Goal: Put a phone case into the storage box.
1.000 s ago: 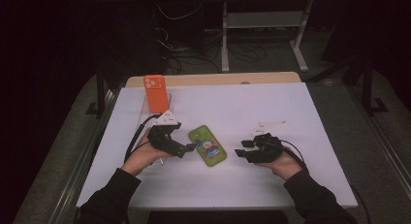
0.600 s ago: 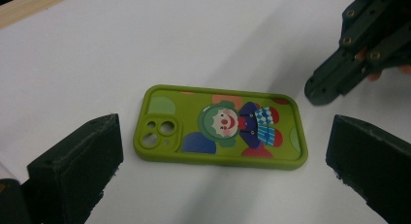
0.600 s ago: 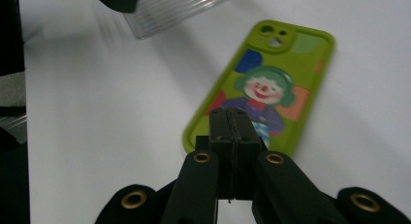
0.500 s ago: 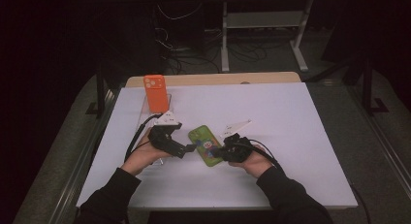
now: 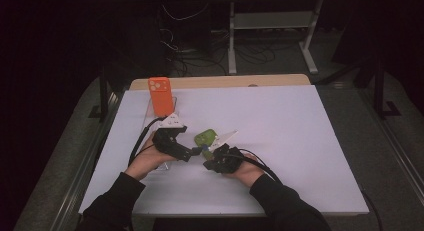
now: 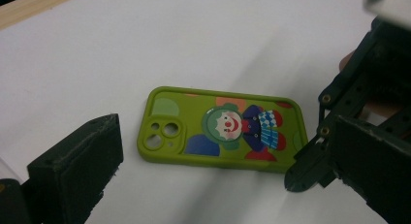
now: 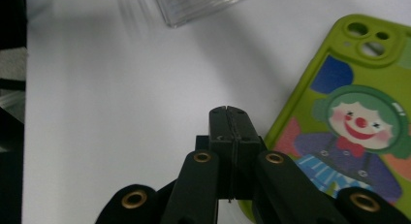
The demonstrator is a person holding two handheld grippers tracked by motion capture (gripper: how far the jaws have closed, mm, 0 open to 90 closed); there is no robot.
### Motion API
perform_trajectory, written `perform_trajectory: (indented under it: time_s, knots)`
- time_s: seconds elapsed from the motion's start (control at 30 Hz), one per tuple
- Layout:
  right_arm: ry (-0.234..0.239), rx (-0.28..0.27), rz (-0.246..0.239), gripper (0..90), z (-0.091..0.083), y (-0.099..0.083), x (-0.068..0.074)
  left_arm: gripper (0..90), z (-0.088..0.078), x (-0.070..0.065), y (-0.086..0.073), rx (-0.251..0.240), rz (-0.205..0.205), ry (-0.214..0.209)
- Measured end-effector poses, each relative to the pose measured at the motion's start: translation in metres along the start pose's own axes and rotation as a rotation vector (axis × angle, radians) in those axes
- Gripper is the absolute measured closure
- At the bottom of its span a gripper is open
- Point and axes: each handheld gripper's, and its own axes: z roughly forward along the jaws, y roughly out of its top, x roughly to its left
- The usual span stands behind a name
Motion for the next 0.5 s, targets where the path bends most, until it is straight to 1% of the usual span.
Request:
perform_trajectory:
  time_s: [0.07, 0.1, 0.13, 0.17, 0.3, 0.4, 0.43, 0.47, 0.5]
  knots:
    - [-0.007, 0.014, -0.001, 88.2, 0.003, 0.0, 0.001, 0.0, 0.0, 0.0, 0.0, 0.002, 0.006, -0.002]
    - [-0.015, 0.018, -0.014, 88.2, 0.004, -0.001, 0.001, 0.0, 0.0, 0.0, 0.0, 0.007, 0.01, -0.002]
    - [-0.016, 0.02, -0.005, 88.2, 0.004, -0.001, 0.001, 0.0, 0.0, 0.0, 0.0, 0.007, 0.01, -0.002]
    - [-0.04, 0.032, -0.047, 88.2, 0.005, -0.002, -0.001, 0.0, 0.0, 0.0, 0.0, 0.007, 0.008, -0.003]
    - [-0.07, 0.043, -0.051, 88.3, 0.002, -0.004, -0.003, 0.0, 0.0, -0.001, 0.0, 0.001, 0.004, -0.006]
    - [-0.088, 0.045, -0.035, 88.2, -0.002, -0.006, -0.007, 0.0, 0.0, -0.002, 0.001, -0.001, 0.004, -0.009]
    - [-0.095, 0.047, -0.038, 88.2, -0.004, -0.007, -0.009, 0.0, 0.0, -0.002, 0.001, 0.001, 0.006, -0.011]
    - [-0.095, 0.047, -0.018, 88.3, -0.005, -0.008, -0.01, 0.0, 0.001, -0.002, 0.001, -0.002, 0.0, -0.013]
    - [-0.094, 0.041, 0.004, 88.2, -0.007, -0.008, -0.011, 0.0, 0.0, -0.002, 0.001, 0.002, 0.006, -0.013]
